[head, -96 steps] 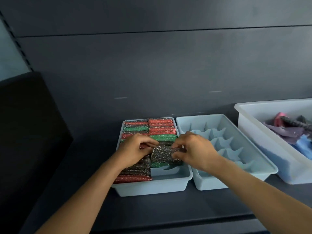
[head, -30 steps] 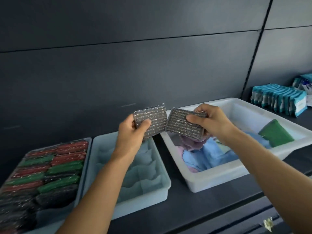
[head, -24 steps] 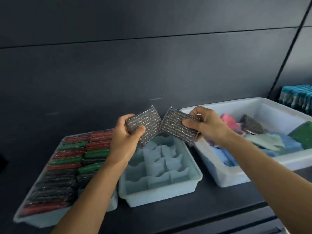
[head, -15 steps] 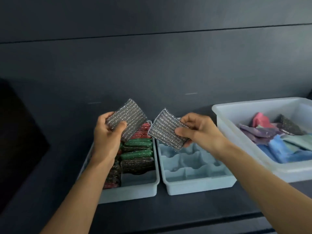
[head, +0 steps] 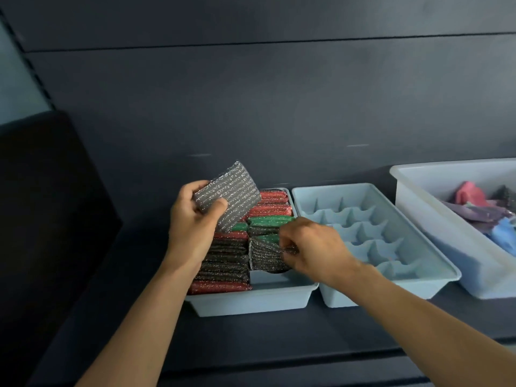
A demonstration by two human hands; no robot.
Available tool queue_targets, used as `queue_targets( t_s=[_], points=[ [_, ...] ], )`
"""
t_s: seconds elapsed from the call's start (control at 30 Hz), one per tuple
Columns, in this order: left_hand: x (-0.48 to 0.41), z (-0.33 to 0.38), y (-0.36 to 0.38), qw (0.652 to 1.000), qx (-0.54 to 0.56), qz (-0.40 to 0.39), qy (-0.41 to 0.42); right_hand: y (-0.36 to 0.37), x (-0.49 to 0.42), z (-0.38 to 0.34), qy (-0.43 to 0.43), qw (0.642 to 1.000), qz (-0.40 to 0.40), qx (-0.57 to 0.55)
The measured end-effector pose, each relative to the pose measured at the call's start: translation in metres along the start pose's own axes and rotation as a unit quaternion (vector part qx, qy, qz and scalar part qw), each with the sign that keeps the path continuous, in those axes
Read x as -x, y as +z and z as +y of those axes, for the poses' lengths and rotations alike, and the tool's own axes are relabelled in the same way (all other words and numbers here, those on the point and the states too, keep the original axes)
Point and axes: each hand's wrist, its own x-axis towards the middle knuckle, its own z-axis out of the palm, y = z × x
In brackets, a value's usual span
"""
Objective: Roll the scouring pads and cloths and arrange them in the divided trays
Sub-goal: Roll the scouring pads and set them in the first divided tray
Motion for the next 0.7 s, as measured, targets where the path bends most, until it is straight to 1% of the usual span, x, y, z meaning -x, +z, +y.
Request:
queue_targets(
  t_s=[0.07,0.13,0.2,0.23,0.27,0.3,0.33,0.37,0.4,0.43,0.47,0.53,0.6,0.7],
  points=[
    [0.003,0.000,-0.001,1.000,-0.003,-0.011,0.009,0.006,-0.003,0.001,0.010,0.999,-0.017,0.025],
    [0.006,0.000,-0.004,0.999,-0.012,-0.031,0.010,0.013,-0.006,0.001,0.001,0.998,-0.043,0.051],
    [0.011,0.000,-0.008,0.997,-0.023,-0.070,0.005,0.016,-0.008,0.005,0.003,0.996,-0.069,0.063],
    [0.013,-0.001,-0.011,0.995,-0.029,-0.092,0.006,0.015,-0.009,0.010,0.015,0.996,-0.074,0.044],
    [0.015,-0.001,-0.013,0.993,-0.038,-0.114,0.009,0.011,-0.010,0.016,0.033,0.997,-0.065,-0.009],
    [0.018,-0.002,-0.015,0.990,-0.054,-0.133,0.014,0.004,-0.012,0.021,0.056,0.993,-0.041,-0.094],
    [0.020,-0.003,-0.016,0.986,-0.074,-0.150,0.021,-0.005,-0.012,0.023,0.075,0.976,-0.001,-0.207],
    [0.022,-0.004,-0.015,0.981,-0.097,-0.168,0.029,-0.016,-0.012,0.022,0.081,0.945,0.036,-0.315],
    [0.025,-0.006,-0.012,0.975,-0.117,-0.187,0.037,-0.027,-0.011,0.019,0.077,0.916,0.051,-0.389],
    [0.027,-0.008,-0.008,0.968,-0.136,-0.207,0.047,-0.035,-0.009,0.016,0.060,0.903,0.044,-0.423],
    [0.029,-0.011,-0.004,0.961,-0.152,-0.224,0.058,-0.039,-0.009,0.013,0.035,0.908,0.022,-0.417],
    [0.033,-0.016,0.003,0.949,-0.182,-0.245,0.074,-0.038,-0.007,0.011,-0.010,0.951,-0.034,-0.308],
    [0.035,-0.021,0.008,0.939,-0.212,-0.258,0.080,-0.030,-0.006,0.014,-0.009,0.979,-0.067,-0.190],
    [0.038,-0.027,0.012,0.906,-0.311,-0.258,0.122,-0.019,0.000,0.011,0.009,0.993,-0.101,-0.064]
  ],
)
